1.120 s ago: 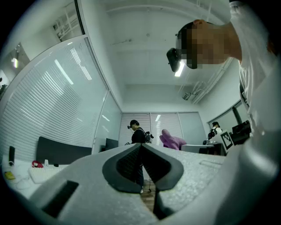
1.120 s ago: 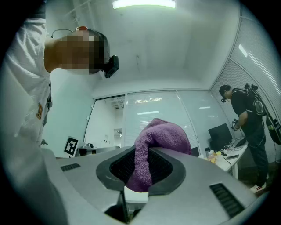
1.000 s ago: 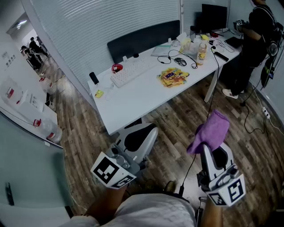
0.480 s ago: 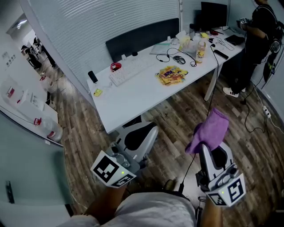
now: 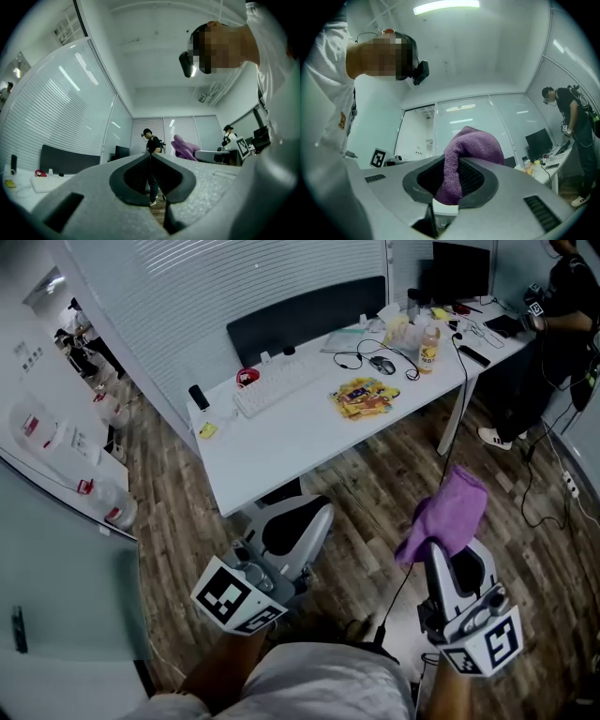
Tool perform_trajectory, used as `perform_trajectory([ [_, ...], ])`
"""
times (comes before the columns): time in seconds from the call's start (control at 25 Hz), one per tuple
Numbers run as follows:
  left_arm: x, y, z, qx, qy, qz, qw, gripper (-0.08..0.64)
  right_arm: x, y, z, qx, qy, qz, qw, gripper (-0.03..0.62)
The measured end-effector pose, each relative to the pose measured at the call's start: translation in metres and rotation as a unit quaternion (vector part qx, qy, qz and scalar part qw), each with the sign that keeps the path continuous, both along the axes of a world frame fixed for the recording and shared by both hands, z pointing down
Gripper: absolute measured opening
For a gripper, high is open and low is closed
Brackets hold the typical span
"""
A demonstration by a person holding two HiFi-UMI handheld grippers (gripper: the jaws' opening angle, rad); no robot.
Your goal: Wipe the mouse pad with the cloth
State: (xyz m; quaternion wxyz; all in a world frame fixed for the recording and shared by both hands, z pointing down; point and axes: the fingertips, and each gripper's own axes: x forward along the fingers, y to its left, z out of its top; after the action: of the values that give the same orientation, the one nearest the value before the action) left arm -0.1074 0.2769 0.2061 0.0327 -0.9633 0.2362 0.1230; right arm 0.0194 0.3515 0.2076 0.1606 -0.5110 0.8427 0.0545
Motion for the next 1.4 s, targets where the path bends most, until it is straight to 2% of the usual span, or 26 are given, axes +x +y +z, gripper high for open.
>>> perform_trajectory([
  [0.4, 0.013, 0.003, 0.008, -0.003, -0.008, -0.027, 0.9996, 0.017, 0.022, -0.002, 0.007, -0.003, 0.001, -0.019, 1.000, 0.071],
  [0.68, 0.016, -0.015, 0.007, 0.002, -0.010, -0.037, 0.9993, 0.017, 0.029, -0.020, 0.009, -0.004, 0.007, -0.026, 1.000, 0.071],
  [1.0, 0.033, -0.065, 0.011, 0.004, -0.003, -0.033, 0.9994, 0.017, 0.049, -0.063, 0.011, -0.012, 0.022, -0.013, 1.000, 0.071],
  [1.4, 0.045, -0.164, 0.018, -0.009, -0.002, -0.030, 0.9995, 0.017, 0.065, -0.155, 0.015, -0.030, 0.025, 0.000, 0.999, 0.071],
])
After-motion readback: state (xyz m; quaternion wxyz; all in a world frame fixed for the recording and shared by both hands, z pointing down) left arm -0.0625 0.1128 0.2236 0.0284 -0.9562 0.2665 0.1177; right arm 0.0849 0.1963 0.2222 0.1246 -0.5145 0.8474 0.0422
